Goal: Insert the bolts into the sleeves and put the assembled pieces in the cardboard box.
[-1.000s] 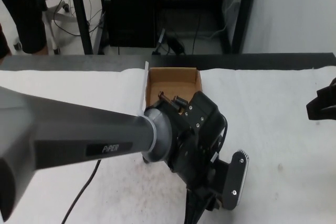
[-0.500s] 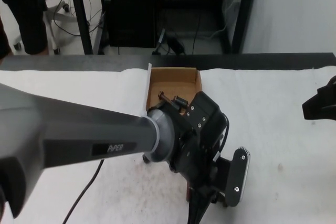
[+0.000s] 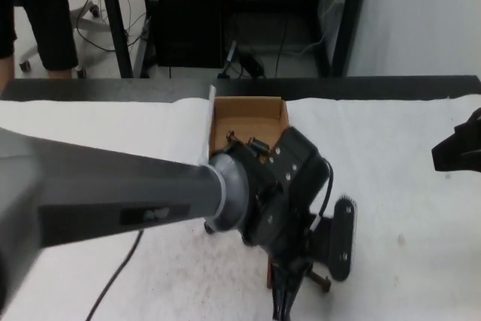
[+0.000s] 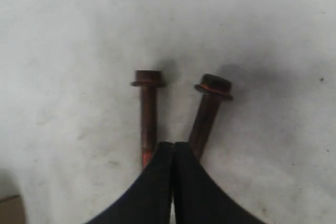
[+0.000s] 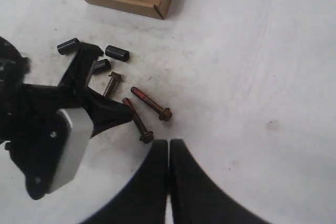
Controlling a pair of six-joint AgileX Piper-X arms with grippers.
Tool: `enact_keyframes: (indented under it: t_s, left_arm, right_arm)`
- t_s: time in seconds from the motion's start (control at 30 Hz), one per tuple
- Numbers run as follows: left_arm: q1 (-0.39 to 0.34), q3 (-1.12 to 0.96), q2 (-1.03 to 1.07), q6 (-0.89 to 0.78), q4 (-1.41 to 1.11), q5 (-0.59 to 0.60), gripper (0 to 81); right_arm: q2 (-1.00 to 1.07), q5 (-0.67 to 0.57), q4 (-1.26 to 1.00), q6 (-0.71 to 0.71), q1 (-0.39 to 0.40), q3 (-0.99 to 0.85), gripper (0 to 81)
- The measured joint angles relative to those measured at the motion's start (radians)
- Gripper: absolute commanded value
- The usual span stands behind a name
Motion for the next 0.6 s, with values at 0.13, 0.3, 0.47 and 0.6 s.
enact_keyframes:
  t_s: [0.13, 0.3, 0.47, 0.6]
  left_arm:
    - [0.004, -0.002, -0.084, -0.014, 0.002, -0.008, 0.0]
    - [0.004, -0.003, -0.099, -0.003, 0.057, 0.071, 0.0]
    - [0.004, -0.003, -0.099, 0.0, 0.117, 0.135, 11.0]
    - [0.004, -0.003, -0.087, 0.0, 0.133, 0.16, 29.2]
  right_arm:
    - [0.0, -0.001, 0.0, 0.0, 0.0, 0.0, 0.8]
    - [0.0, -0.013, 0.0, 0.0, 0.0, 0.0, 0.8]
    - [0.0, -0.037, 0.0, 0.0, 0.0, 0.0, 0.8]
    - [0.0, -0.051, 0.0, 0.0, 0.0, 0.0, 0.8]
